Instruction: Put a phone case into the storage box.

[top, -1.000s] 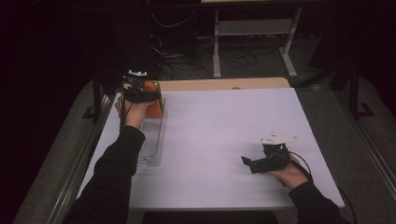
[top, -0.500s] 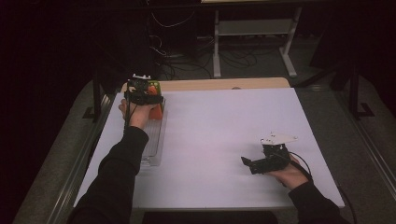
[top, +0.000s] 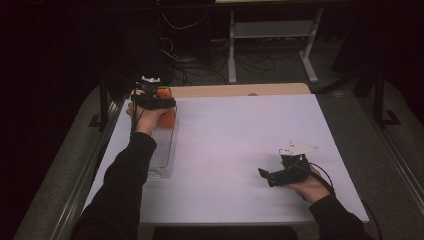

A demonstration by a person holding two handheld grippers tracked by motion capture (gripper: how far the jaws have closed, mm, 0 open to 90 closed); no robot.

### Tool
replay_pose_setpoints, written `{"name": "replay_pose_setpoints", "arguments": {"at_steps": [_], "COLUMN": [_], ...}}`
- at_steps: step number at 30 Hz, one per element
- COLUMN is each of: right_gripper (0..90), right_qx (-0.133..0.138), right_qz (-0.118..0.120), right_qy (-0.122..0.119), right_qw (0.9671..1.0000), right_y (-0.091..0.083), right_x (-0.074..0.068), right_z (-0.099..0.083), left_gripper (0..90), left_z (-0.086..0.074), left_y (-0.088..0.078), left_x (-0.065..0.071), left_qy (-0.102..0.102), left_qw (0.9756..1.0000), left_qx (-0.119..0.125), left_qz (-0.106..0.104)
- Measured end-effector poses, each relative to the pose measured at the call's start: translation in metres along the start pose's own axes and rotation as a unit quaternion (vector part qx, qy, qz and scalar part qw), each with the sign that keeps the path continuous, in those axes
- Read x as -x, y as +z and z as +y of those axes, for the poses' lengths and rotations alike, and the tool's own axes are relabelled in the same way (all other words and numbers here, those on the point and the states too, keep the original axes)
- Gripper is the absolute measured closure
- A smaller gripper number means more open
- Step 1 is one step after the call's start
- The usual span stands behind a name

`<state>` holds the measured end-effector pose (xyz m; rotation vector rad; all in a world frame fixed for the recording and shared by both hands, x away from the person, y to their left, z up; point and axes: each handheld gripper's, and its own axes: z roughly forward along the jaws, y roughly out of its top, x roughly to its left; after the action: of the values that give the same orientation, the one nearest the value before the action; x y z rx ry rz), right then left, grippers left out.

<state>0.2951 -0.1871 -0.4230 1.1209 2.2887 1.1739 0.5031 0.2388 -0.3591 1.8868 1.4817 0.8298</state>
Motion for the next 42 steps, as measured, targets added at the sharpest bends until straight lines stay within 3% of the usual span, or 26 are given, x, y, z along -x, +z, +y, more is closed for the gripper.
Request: {"name": "replay_pose_setpoints", "arguments": {"at_steps": [6, 10, 14, 19, 22, 26, 29, 30, 36, 42], "right_gripper": [0.0, 0.0, 0.0, 0.0, 0.0, 0.0, 0.0, 0.0, 0.0, 0.0], "right_qx": [0.001, 0.001, 0.002, 0.003, 0.001, 0.000, 0.001, 0.004, 0.010, 0.012], "right_qz": [0.001, 0.001, 0.002, 0.005, 0.013, 0.018, 0.020, 0.022, 0.020, 0.024], "right_qy": [0.001, 0.004, 0.005, -0.003, -0.002, -0.009, -0.014, -0.013, -0.018, -0.018], "right_qw": [1.0000, 1.0000, 1.0000, 1.0000, 0.9999, 0.9998, 0.9997, 0.9997, 0.9996, 0.9995], "right_y": [-0.001, -0.002, -0.003, -0.003, -0.003, -0.003, -0.004, -0.005, -0.007, -0.009], "right_x": [0.001, 0.001, 0.001, 0.000, -0.001, -0.002, -0.002, -0.002, 0.000, -0.001], "right_z": [0.000, -0.001, 0.000, 0.000, 0.000, 0.000, 0.000, 0.001, 0.001, 0.002], "left_gripper": [0.0, 0.0, 0.0, 0.0, 0.0, 0.0, 0.0, 0.0, 0.0, 0.0], "left_z": [0.005, 0.005, -0.002, -0.019, -0.033, -0.051, -0.067, -0.070, -0.095, -0.123], "left_y": [-0.010, -0.025, -0.044, -0.068, -0.081, -0.096, -0.107, -0.109, -0.123, -0.127], "left_x": [-0.003, -0.003, -0.003, 0.002, 0.005, 0.010, 0.016, 0.016, 0.025, 0.028], "left_qy": [-0.002, 0.008, 0.030, 0.058, 0.068, 0.089, 0.088, 0.101, 0.114, 0.130], "left_qw": [0.9999, 0.9989, 0.9954, 0.9854, 0.9766, 0.9654, 0.9571, 0.9542, 0.9407, 0.9335], "left_qx": [0.010, 0.010, 0.014, 0.027, 0.037, 0.048, 0.056, 0.059, 0.069, 0.068], "left_qz": [-0.011, -0.045, -0.090, -0.157, -0.200, -0.240, -0.270, -0.275, -0.312, -0.327]}}
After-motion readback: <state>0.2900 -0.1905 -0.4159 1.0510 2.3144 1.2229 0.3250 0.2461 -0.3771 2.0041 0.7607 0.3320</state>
